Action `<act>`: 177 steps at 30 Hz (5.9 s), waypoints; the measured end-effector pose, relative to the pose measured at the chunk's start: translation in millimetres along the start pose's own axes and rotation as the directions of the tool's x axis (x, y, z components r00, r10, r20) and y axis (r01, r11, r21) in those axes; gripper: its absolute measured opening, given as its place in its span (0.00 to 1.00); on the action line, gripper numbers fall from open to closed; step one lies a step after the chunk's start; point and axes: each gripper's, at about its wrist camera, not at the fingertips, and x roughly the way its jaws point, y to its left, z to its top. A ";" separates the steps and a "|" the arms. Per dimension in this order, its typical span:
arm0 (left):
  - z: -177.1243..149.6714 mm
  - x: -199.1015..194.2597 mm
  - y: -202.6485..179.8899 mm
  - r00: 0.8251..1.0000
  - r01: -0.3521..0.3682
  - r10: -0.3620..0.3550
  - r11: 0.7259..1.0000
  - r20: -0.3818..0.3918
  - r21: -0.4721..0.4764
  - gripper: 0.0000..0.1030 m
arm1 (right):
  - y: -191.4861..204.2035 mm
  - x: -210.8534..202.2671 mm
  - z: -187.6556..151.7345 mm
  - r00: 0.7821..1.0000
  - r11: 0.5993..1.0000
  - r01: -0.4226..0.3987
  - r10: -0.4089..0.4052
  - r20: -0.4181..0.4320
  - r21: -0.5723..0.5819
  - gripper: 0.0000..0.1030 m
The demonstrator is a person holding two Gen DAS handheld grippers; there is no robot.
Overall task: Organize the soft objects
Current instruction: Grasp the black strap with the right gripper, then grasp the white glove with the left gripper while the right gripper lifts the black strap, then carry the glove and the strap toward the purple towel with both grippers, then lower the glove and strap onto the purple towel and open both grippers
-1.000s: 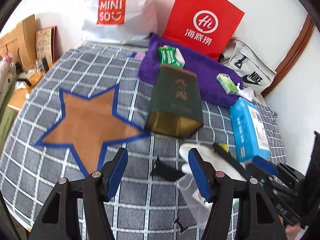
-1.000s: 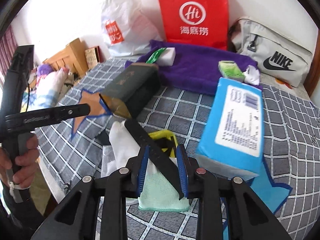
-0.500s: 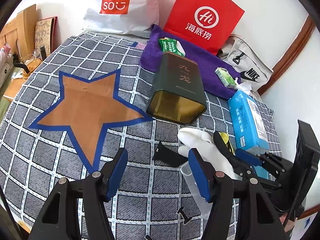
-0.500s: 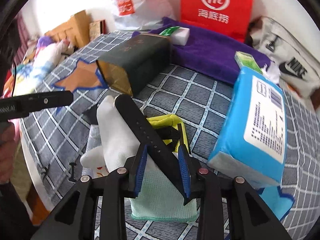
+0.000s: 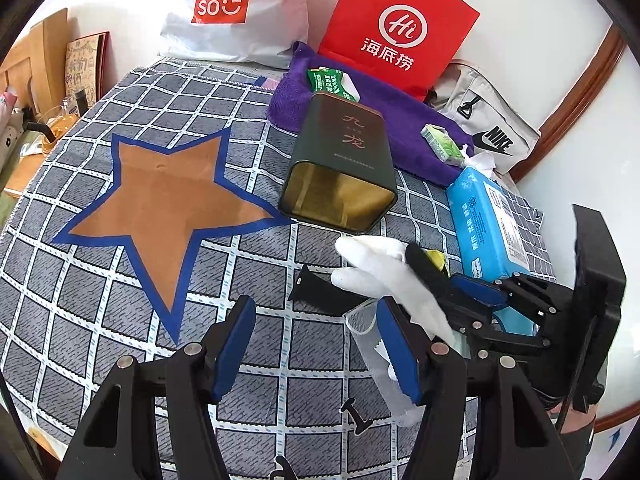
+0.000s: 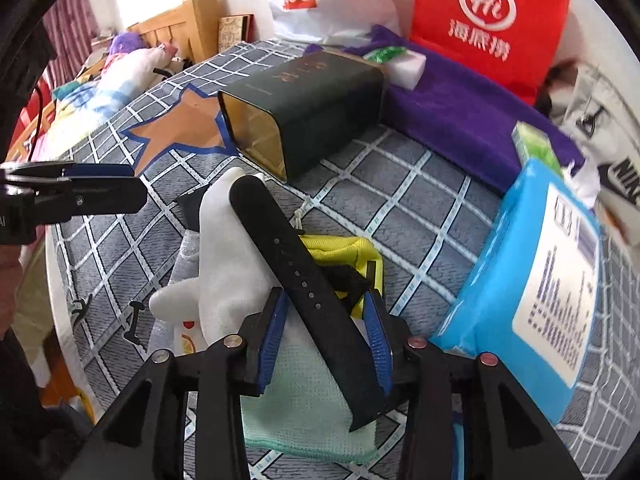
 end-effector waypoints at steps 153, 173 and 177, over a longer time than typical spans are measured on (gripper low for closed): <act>195.1 10.1 -73.3 0.987 -0.031 0.015 0.995 0.159 0.100 0.18 | -146.4 -96.9 98.7 0.922 0.920 0.063 -0.202 0.329 0.387 0.20; 247.4 85.0 -83.2 0.994 -0.044 0.034 0.994 0.099 0.099 0.18 | -208.6 -20.8 135.1 0.949 0.899 -0.032 -0.109 0.296 0.436 0.20; 248.6 104.0 -84.7 0.997 -0.035 0.027 0.994 0.076 0.105 0.18 | -211.5 4.5 136.2 0.962 0.905 -0.040 -0.080 0.262 0.423 0.20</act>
